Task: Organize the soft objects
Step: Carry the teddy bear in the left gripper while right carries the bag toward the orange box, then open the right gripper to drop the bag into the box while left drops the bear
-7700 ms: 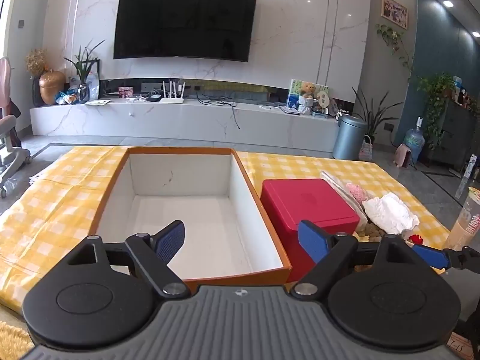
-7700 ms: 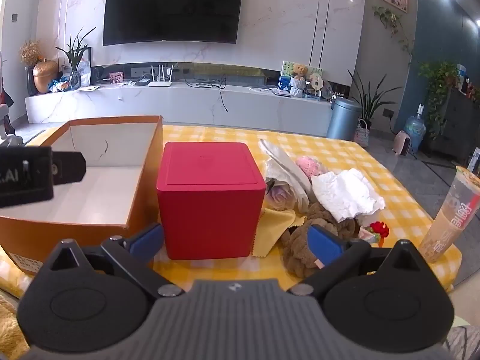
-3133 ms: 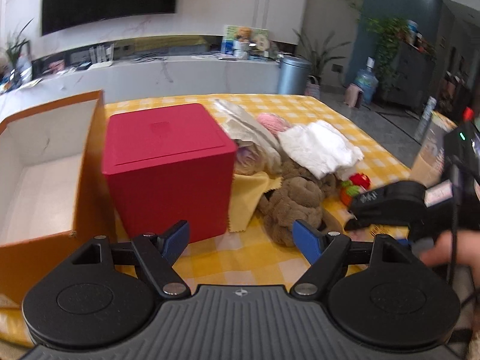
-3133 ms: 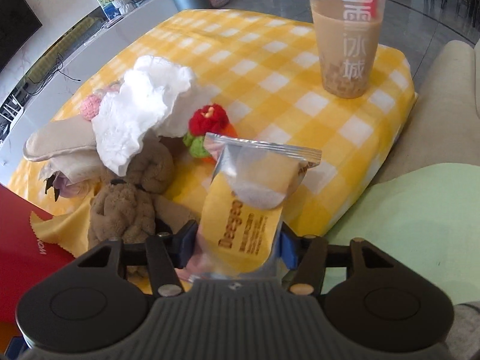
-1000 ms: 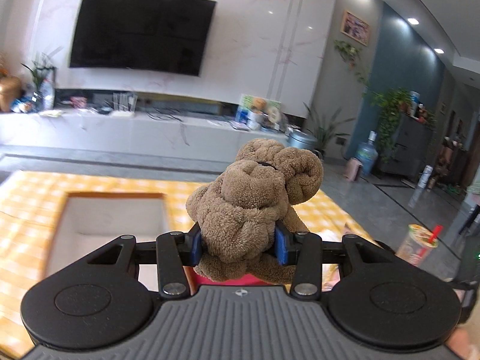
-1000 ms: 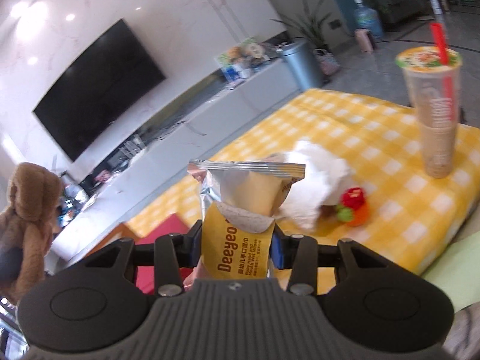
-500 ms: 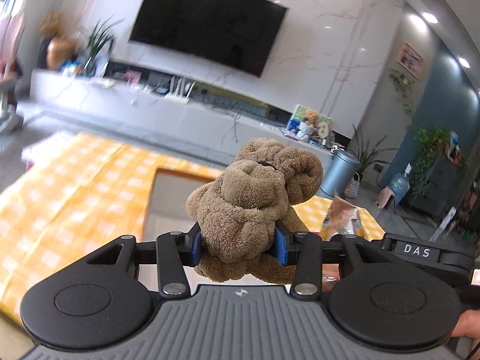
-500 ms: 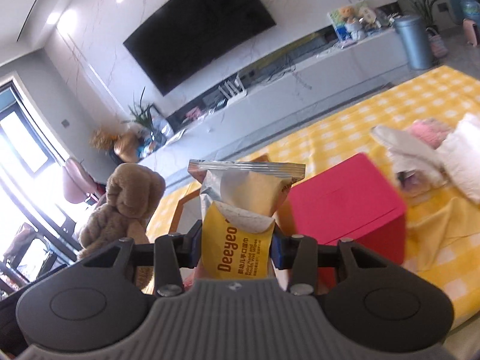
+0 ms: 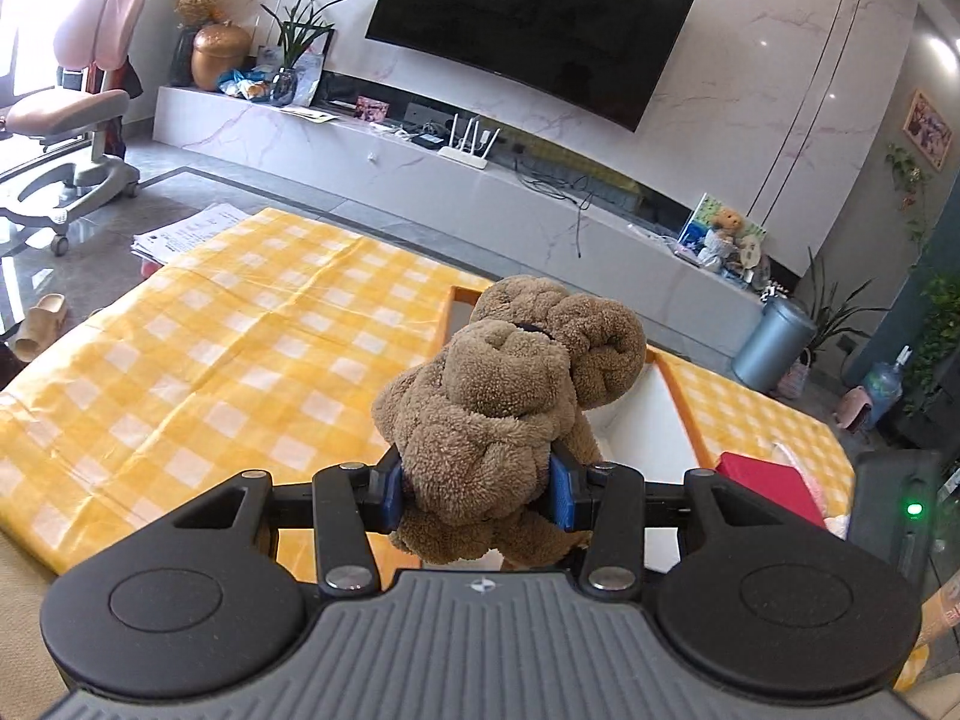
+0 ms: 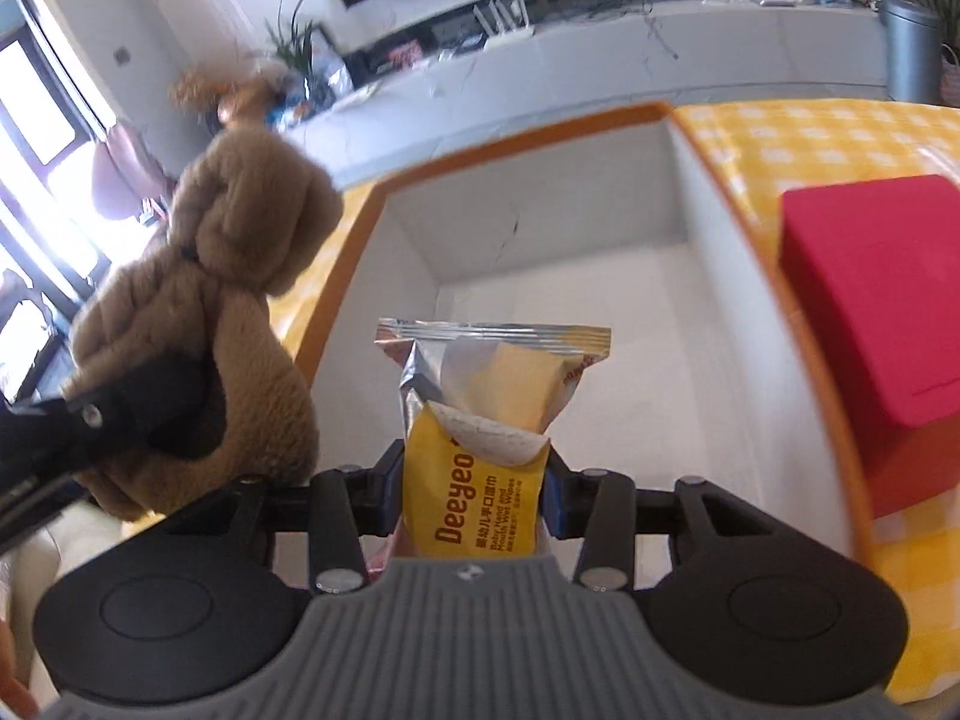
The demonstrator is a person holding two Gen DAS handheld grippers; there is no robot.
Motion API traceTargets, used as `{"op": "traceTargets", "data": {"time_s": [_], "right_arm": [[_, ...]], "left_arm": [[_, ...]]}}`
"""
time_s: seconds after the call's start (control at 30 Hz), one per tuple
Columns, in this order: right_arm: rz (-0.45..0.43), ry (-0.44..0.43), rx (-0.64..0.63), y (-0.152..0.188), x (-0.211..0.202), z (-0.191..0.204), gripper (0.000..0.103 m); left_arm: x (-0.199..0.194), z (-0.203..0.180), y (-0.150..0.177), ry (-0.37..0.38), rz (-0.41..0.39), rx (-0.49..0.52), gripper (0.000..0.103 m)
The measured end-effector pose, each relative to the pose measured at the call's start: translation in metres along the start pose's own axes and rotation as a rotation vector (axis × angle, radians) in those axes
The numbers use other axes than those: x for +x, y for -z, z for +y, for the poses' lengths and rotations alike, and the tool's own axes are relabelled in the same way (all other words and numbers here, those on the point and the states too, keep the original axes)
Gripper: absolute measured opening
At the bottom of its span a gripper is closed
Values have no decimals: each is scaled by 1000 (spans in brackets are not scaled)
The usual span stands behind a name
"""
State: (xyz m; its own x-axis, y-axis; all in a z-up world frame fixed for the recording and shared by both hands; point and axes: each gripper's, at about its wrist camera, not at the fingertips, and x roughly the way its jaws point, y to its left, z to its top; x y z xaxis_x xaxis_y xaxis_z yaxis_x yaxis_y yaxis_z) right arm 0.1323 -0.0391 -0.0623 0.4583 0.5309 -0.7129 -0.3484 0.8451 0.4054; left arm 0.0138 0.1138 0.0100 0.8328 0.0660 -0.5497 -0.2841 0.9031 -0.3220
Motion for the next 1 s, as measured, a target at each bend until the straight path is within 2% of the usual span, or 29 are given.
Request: {"op": "traceTargets", "data": {"time_s": [0.17,0.3,0.5,0.57,0.63,0.67,0.73,0.77,0.87,1.0], "right_arm": [[106,27,-6,14,21,11,43],[94,73,-22,26,22,22,43],[93,64,-8,32,26,28,44],[77,29,-14,34,22,27,52],[-8,-33,-64,36,8,24,76],[-59,-27,-97,37,-1,23,93],[-162,31,-180,39,-23,20,95],[-178,53,-208,39,-32,17,95],[-178,84,-261,37,-59,-1,95],[-183,178,-323,40,-101,-33,95]], "left_arm": [[-5,1,-3,16,-5,-5,51],[-4,-5,-5,24,-4,12,51],[0,-1,-7,10,2,-3,51],[-1,0,-7,10,-1,-9,51],[-2,0,-7,17,-6,-16,51],[-2,-1,-7,19,-5,-13,51],[-1,-6,-6,21,-6,-1,51],[-1,-9,-5,25,-7,9,51],[3,-24,-2,44,-3,38,51],[14,-47,8,71,25,77,51]]}}
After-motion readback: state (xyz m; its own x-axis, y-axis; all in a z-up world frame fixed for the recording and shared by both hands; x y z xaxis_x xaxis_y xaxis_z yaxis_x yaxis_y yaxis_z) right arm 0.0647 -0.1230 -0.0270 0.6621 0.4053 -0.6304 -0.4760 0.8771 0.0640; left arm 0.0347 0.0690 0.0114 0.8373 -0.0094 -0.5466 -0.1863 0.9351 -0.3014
